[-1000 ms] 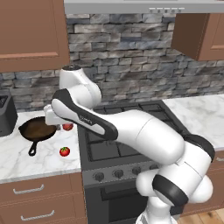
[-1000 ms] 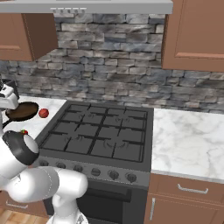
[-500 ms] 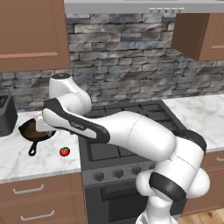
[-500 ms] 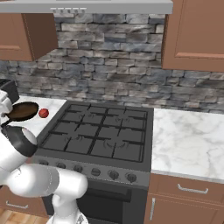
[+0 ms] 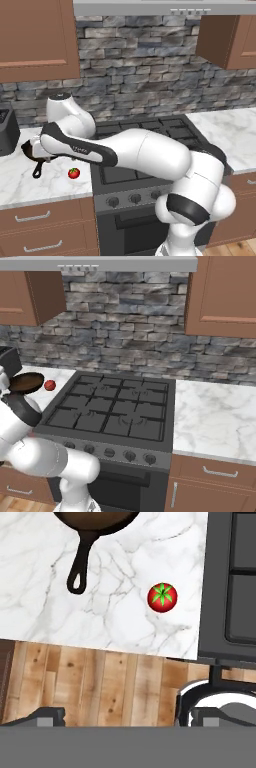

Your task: Place the pan on the front left burner on the stove. Then place the tomato and the onion in the pan and turn on the front left burner.

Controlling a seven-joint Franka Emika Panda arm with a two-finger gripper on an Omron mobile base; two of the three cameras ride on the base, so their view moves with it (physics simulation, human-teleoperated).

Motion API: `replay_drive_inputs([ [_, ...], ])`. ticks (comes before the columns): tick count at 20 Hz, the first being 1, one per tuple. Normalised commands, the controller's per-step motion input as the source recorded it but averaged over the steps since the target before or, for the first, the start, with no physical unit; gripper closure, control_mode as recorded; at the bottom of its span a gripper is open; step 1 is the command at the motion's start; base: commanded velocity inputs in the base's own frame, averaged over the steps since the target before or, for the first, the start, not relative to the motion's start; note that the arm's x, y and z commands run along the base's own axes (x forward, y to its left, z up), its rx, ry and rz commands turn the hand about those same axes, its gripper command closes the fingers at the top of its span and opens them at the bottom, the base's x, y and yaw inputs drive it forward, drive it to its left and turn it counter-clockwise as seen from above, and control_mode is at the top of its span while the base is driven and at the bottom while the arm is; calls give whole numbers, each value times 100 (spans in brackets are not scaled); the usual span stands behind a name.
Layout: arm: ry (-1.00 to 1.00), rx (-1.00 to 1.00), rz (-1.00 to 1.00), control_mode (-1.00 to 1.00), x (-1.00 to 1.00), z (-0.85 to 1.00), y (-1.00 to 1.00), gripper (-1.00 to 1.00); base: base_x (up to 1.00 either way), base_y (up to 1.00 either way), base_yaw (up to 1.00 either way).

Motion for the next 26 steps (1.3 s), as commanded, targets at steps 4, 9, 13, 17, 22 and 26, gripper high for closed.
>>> replay_drive_inputs([
  [4,0,0,0,-100,10,-18,25,-100,0,0,0],
  [9,0,0,0,-100,14,-15,19,-100,0,0,0],
  [13,0,0,0,-100,13,-15,15,-100,0,0,0],
  [17,0,0,0,-100,17,-17,14,-100,0,0,0],
  [22,-2,0,0,-100,12,-15,12,-100,0,0,0],
  [26,-6,0,0,-100,8,-9,7,-100,0,0,0],
])
